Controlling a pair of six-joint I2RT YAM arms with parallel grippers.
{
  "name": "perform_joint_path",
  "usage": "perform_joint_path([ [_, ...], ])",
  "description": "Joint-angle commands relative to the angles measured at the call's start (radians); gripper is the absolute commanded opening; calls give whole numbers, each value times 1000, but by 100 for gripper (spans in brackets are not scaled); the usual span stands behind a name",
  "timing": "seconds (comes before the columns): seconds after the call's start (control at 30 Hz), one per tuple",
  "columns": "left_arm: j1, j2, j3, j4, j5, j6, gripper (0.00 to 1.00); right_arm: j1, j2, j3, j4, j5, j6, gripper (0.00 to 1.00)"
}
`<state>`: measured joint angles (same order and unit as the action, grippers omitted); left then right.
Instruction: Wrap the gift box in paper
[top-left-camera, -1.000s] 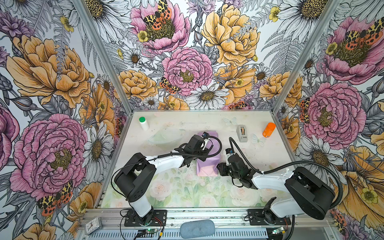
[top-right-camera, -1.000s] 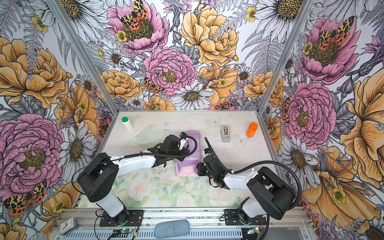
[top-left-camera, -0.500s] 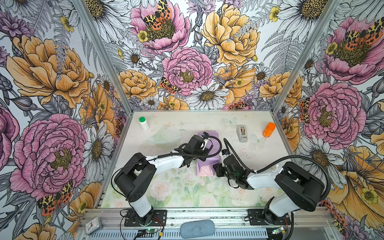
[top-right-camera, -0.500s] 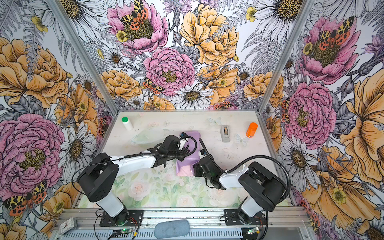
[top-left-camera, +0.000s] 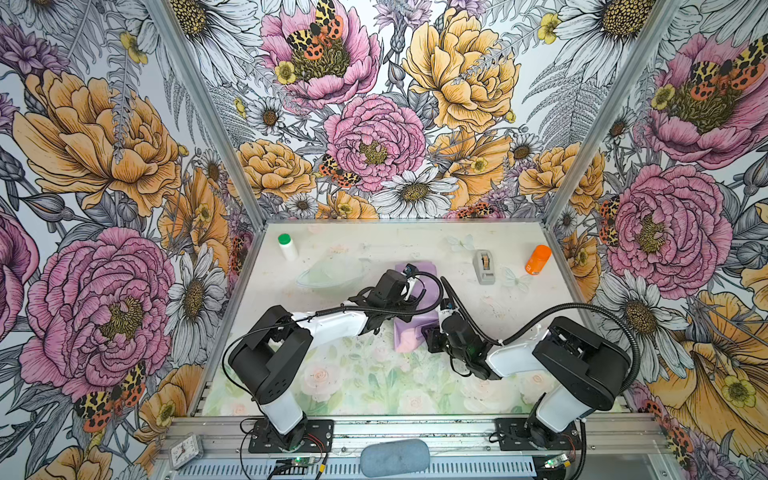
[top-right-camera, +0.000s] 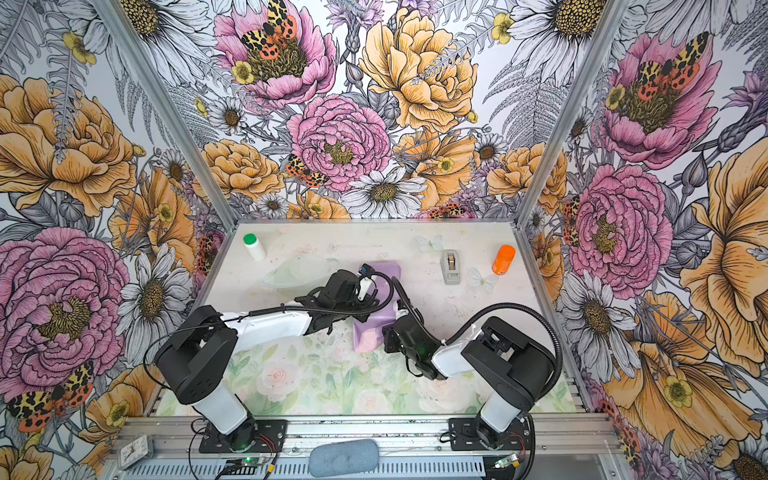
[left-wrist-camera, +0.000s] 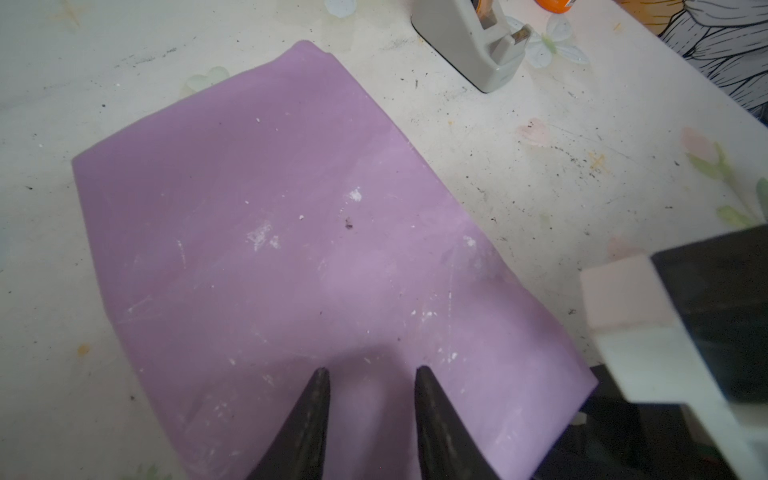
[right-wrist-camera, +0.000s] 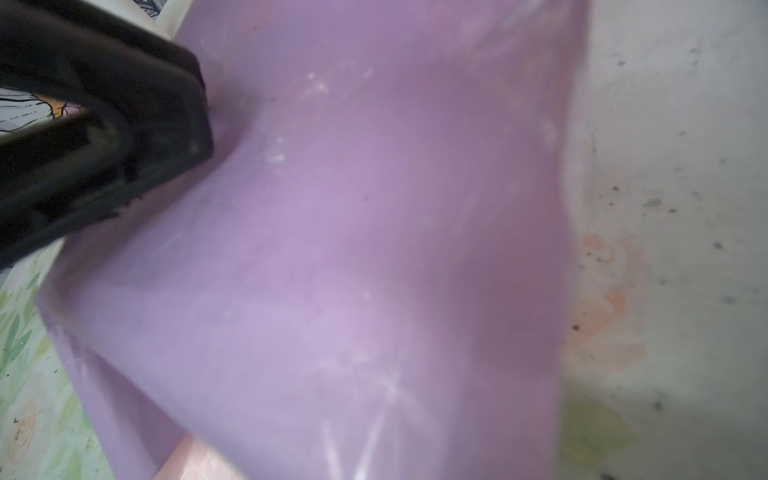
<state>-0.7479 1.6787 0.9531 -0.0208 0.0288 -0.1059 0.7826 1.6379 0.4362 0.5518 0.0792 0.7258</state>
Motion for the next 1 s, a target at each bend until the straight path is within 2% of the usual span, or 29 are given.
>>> perform_joint_path([
  [0.0, -4, 13, -27, -11, 36, -21, 36, 5, 20, 25, 46, 11, 5, 26],
  [0.13, -3, 10, -32, -10, 34, -24, 36, 5, -15, 2, 12, 5, -1, 29],
  [0.3, -4, 9, -35, -4, 33, -26, 36, 5, -81, -20, -119, -1, -17, 31],
  [0.63, -6, 6, -42, 7, 38, -34, 36, 5, -266, -63, -218, 1, -29, 34],
  [0.73, -6, 4, -42, 8, 38, -33, 36, 6, -268, -48, -200, 5, -26, 32],
  [0.97, -6, 3, -42, 9, 41, -32, 36, 36, -166, 11, -153, -36, -24, 28],
])
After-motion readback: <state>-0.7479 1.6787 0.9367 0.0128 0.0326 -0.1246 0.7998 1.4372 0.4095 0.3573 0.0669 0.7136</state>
